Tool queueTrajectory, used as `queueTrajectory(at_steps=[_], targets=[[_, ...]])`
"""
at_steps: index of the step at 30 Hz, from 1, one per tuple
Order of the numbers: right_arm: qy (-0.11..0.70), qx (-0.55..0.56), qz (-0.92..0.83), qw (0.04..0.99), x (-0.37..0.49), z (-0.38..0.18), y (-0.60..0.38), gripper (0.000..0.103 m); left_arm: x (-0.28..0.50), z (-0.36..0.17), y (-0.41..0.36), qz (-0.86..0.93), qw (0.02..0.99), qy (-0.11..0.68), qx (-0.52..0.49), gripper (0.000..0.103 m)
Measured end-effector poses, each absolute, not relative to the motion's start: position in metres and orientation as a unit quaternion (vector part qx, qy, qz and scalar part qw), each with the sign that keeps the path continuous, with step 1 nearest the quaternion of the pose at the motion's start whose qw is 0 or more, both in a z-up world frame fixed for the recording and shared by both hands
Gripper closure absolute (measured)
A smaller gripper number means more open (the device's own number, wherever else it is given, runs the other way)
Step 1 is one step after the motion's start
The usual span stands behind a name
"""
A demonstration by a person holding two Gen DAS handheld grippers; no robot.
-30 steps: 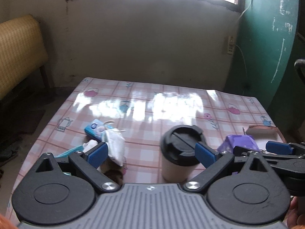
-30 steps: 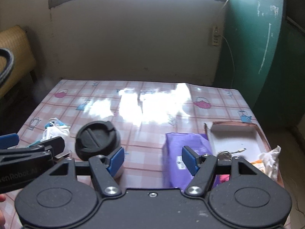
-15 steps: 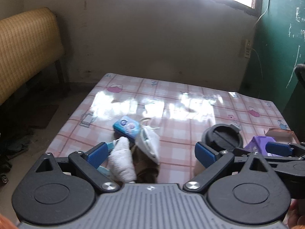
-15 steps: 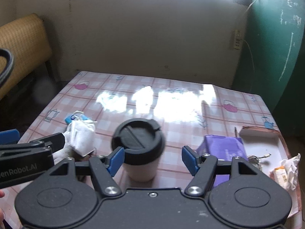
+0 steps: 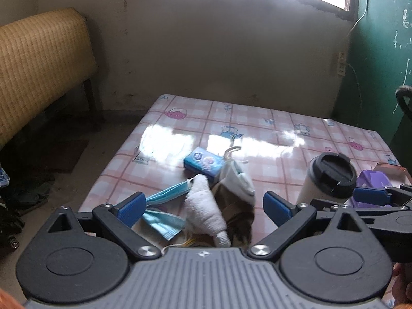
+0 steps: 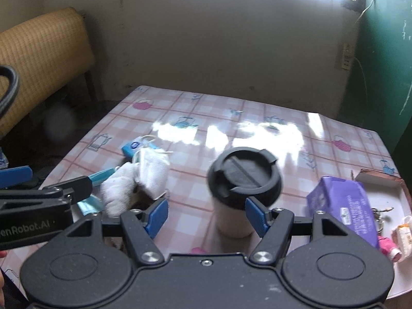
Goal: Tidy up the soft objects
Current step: 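Lower the left gripper onto the white towel and close on it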
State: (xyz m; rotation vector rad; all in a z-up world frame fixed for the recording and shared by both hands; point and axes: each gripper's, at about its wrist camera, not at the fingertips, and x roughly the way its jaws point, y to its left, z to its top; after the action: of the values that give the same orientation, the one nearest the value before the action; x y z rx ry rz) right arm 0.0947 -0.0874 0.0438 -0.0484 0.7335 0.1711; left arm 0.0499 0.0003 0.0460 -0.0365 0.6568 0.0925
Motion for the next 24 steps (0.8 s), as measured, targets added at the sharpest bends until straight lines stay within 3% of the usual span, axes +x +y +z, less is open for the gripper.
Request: queueTrajectory(at_steps=[13,24], targets=[[0.347,-0.035,0.129,0.928,0.066,0.031,-0.066,0.024,0.053,0.005,0.046,0.071,0.933,0.349,-0.051,0.001],[0.365,-0.031,0.153,0.918,0.052,0.008,-0.065,0.024,0.107,-0.033,0.043,0.058,0.917,0.385,-0.083,0.001]])
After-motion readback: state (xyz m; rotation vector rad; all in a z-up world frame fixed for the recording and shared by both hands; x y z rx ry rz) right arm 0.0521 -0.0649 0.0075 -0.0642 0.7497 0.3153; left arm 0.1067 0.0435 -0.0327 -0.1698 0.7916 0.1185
